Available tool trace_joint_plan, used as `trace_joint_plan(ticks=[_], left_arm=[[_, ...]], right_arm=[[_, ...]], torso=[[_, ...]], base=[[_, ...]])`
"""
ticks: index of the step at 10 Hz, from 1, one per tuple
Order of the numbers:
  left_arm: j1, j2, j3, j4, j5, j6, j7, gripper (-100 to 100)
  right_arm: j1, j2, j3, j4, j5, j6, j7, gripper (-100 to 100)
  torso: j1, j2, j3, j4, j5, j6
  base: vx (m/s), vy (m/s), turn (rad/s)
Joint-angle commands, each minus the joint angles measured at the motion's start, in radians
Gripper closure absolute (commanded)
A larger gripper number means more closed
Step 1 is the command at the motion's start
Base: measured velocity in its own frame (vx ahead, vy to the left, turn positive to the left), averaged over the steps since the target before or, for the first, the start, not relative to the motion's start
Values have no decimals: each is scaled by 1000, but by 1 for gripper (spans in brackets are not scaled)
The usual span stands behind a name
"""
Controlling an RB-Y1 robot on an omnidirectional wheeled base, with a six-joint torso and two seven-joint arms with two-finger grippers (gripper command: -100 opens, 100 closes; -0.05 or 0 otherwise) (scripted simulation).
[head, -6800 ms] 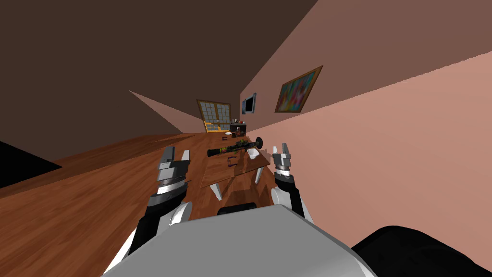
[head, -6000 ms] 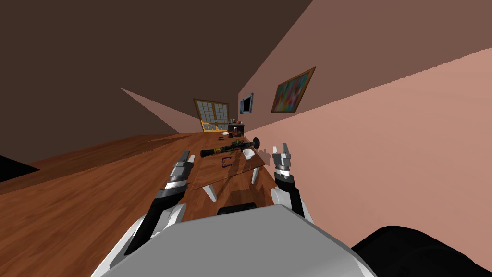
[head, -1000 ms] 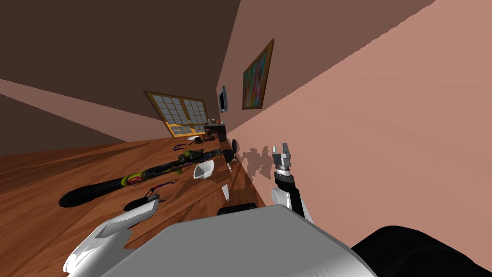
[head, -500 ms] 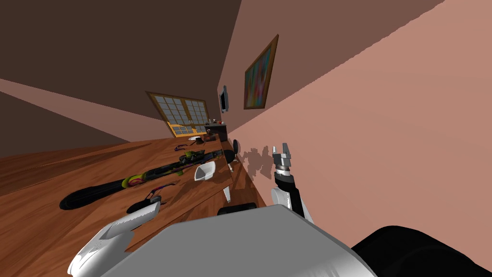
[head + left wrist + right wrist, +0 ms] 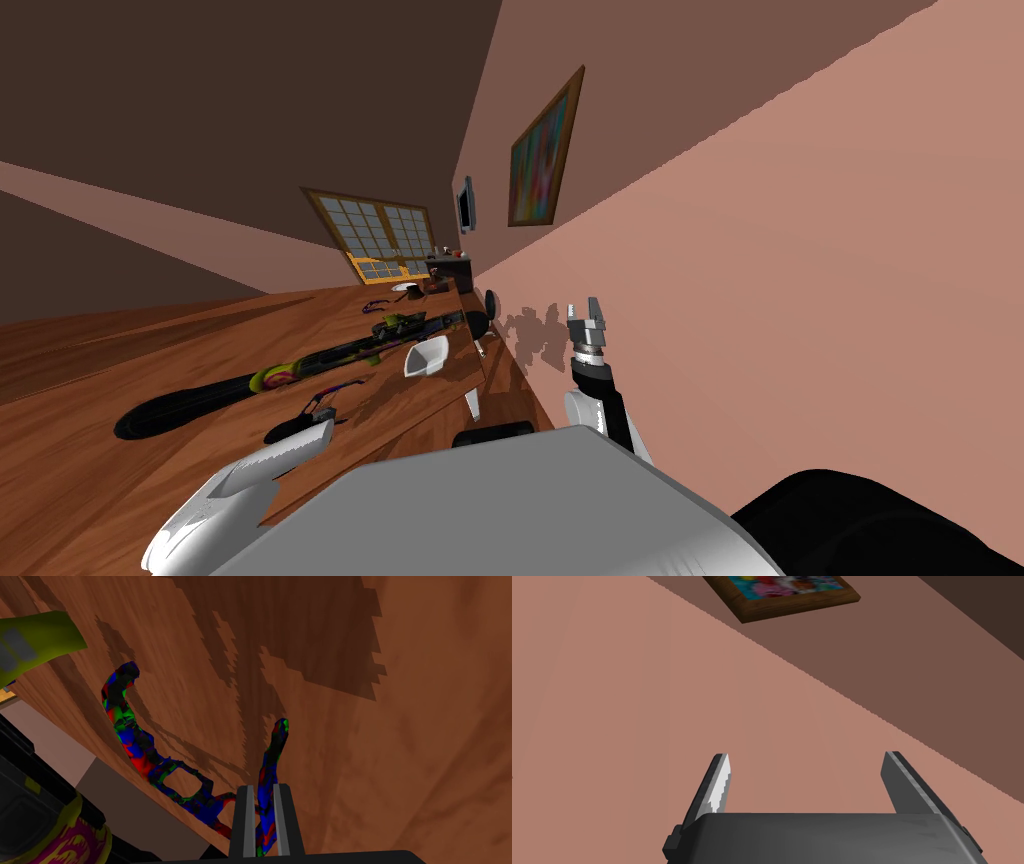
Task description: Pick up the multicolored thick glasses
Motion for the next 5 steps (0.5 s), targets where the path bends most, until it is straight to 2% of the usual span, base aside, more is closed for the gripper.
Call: trace_joint_plan(ticks=[1,2,3,4,5], left_arm=[[0,0,0,0,0,0,0,100],[0,0,0,0,0,0,0,0],[-3,7,9,-21,5,30,-4,100],[-3,10,13,-33,8,44,-6,100],[-1,5,11,-33,3,36,-3,100]], right_arm=[[0,0,0,0,0,0,0,0],[0,0,0,0,0,0,0,0],[0,0,0,0,0,0,0,0],[0,0,0,0,0,0,0,0],[0,0,0,0,0,0,0,0]], torso=[[0,0,0,0,0,0],[0,0,0,0,0,0],[0,0,0,0,0,0],[-3,2,1,1,-1,0],[-5,4,3,1,-1,0]], base=[[0,0,0],[0,0,0],[-40,-37,-47],[-73,-70,-35],[-33,-34,-3]])
